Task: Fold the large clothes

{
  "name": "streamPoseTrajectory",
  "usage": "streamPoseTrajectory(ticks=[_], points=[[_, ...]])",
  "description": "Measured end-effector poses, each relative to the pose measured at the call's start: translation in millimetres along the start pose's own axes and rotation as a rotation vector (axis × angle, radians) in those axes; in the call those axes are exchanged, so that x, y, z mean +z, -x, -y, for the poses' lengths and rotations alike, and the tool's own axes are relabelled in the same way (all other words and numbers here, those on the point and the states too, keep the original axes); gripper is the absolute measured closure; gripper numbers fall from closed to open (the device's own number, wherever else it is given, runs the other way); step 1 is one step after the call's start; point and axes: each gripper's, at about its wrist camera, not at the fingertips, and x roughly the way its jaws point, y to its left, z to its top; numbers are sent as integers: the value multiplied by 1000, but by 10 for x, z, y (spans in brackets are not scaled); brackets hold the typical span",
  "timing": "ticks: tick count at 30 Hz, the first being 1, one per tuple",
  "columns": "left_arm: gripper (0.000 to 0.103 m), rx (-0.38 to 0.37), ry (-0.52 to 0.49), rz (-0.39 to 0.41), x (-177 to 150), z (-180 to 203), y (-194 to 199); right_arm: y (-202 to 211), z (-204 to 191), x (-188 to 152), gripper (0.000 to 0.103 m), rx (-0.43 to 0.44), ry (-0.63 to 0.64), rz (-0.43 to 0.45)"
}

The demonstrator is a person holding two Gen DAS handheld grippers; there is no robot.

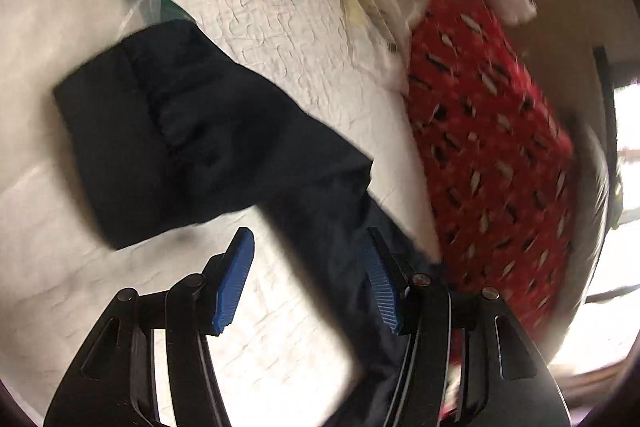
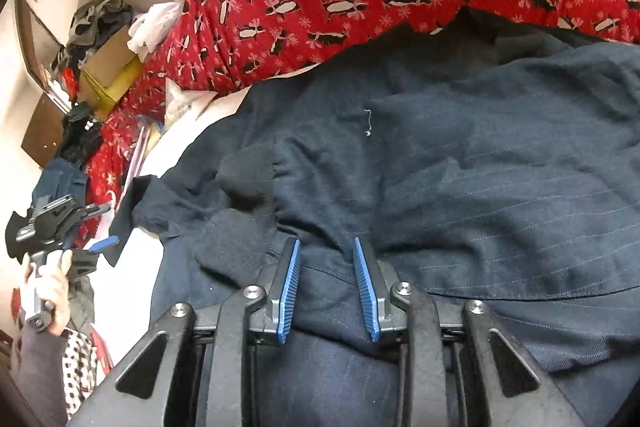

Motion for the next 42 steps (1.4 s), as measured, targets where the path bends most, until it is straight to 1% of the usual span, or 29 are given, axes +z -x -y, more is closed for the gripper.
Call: streamPoseTrajectory(ticks=[1, 3, 4, 5, 6, 7, 8, 9, 10, 12, 14, 15, 17, 19, 21, 22, 24, 25, 26, 27, 28, 29, 31, 34, 37, 39, 40, 41, 42], points=[[49, -21, 47, 13, 29, -13, -42, 91, 46, -82, 74, 7, -2, 2], [49, -36, 103, 52, 78, -40, -58, 138, 55, -87, 74, 19, 7, 13], [49, -27, 134, 80, 112, -73, -68, 120, 40, -101, 74, 21, 16, 19], [49, -16, 152, 90, 156, -100, -76, 121, 57, -104, 74, 21, 21, 25], [49, 14, 172, 89, 197, -145, -96, 117, 52, -101, 74, 20, 24, 28], [58, 40, 176, 84, 216, -167, -101, 117, 42, -98, 74, 19, 26, 30], [84, 95, 168, 69, 246, -192, -112, 128, 50, -111, 74, 19, 26, 33], [96, 114, 150, 60, 260, -190, -111, 128, 50, -115, 74, 20, 27, 34], [102, 127, 126, 54, 266, -194, -79, 129, 53, -120, 74, 22, 25, 36], [102, 158, 69, 99, 215, -176, 164, 134, 60, -136, 74, 27, 26, 41], [102, 147, 17, 135, 133, -183, 457, 140, 56, -154, 74, 29, 30, 50], [102, 161, -3, 156, 92, -201, 591, 141, 60, -159, 74, 32, 30, 54], [102, 226, -32, 199, 48, -281, 802, 143, 69, -160, 74, 37, 27, 55], [102, 256, -31, 178, 58, -446, 906, 143, 74, -160, 74, 40, 25, 56], [102, 241, -11, 147, 37, -588, 944, 142, 72, -162, 74, 39, 25, 56], [102, 196, -15, 123, 21, -618, 940, 142, 70, -162, 74, 38, 25, 57], [102, 150, 22, 108, -38, -639, 937, 144, 70, -164, 74, 37, 27, 59], [98, 110, 34, 103, -69, -611, 922, 144, 67, -164, 74, 36, 26, 59], [86, 64, 41, 97, -84, -558, 872, 146, 64, -164, 74, 34, 28, 60], [77, 30, 57, 96, -92, -501, 824, 147, 63, -163, 74, 32, 28, 60], [55, 17, 86, 97, -100, -432, 739, 149, 62, -161, 74, 32, 28, 60], [44, 2, 104, 105, -106, -364, 653, 149, 62, -161, 74, 32, 28, 60], [43, -8, 137, 129, -95, -277, 495, 148, 62, -162, 74, 32, 28, 60], [43, -37, 229, 109, 0, -282, 155, 152, 68, -160, 74, 37, 23, 60], [43, -3, 313, 81, 62, -386, -67, 153, 90, -157, 74, 51, 13, 61], [53, -22, 359, 133, 118, -447, -26, 153, 112, -155, 74, 64, 4, 62], [79, -27, 352, 156, 143, -427, 29, 153, 122, -154, 74, 71, -1, 63], [100, -41, 315, 175, 189, -376, 104, 152, 128, -155, 74, 75, -5, 64], [102, -36, 269, 186, 224, -306, 175, 152, 133, -154, 74, 79, -7, 64]])
